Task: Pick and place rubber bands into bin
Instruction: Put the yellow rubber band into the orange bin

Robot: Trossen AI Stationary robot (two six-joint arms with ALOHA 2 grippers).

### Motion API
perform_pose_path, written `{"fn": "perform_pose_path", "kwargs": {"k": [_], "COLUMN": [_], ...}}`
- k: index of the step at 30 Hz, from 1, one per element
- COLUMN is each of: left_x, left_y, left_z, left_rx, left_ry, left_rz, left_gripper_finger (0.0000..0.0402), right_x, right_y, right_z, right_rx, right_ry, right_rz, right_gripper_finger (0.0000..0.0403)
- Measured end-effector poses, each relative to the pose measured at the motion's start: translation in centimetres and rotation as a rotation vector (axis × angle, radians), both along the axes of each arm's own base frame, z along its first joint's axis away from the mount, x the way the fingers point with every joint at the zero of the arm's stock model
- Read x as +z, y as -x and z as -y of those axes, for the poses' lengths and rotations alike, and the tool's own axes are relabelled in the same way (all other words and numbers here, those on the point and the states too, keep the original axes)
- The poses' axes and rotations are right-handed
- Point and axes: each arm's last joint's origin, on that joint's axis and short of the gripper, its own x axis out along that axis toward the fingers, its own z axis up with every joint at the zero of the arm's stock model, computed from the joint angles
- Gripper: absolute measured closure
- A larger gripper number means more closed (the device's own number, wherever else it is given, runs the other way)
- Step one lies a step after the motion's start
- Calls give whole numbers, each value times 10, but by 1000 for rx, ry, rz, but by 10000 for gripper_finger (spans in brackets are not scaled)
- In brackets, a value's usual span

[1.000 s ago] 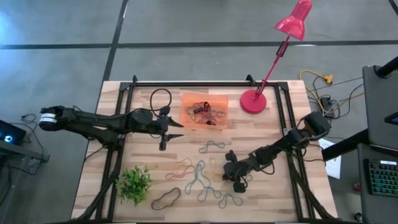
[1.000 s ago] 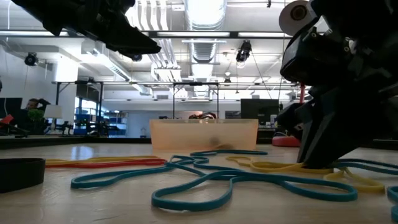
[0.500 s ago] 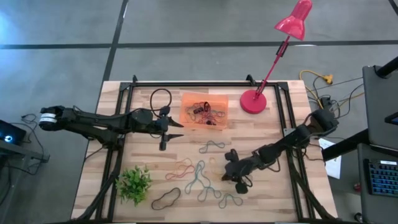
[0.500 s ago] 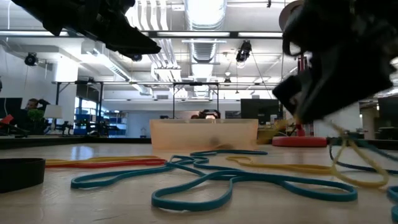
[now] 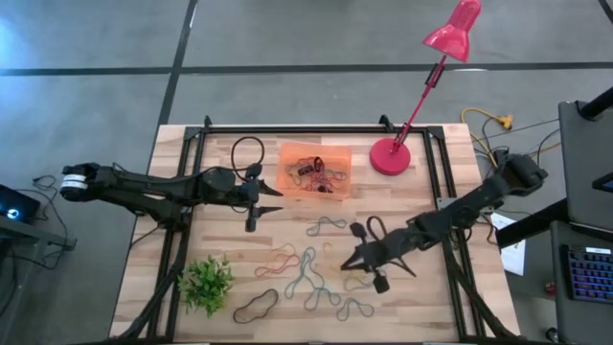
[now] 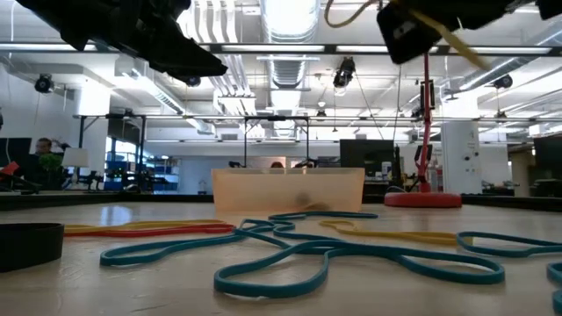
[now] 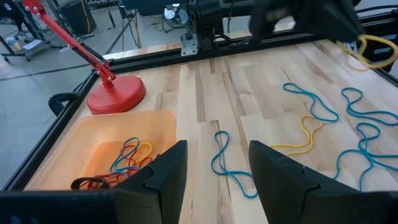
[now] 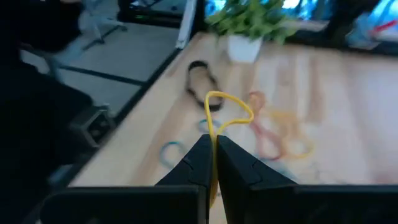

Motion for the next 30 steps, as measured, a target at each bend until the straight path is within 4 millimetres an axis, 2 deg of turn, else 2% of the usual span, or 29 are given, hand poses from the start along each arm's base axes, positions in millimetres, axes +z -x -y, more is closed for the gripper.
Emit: {"fn": "perform_pose_path", "kwargs": {"k": [7, 12, 22, 30], "left_x": [0, 0, 0, 0], "left_y": [0, 0, 0, 0], "left_z": [0, 0, 0, 0], "left_rx": [0, 0, 0, 0], "left_ry": [0, -1, 0, -1], "left_rz": [3, 3, 0, 0], "left_gripper_finger": [244, 244, 244, 244], "right_x": [18, 23, 3, -11], "right_y": [10, 6, -22, -43], "right_z": [18, 37, 98, 148], "right_rx": [-226, -425, -660, -629], "right_ry": [291, 450, 501, 458], "right_rz": [96, 123, 37, 81], "right_gripper_finger": [394, 394, 394, 394]}}
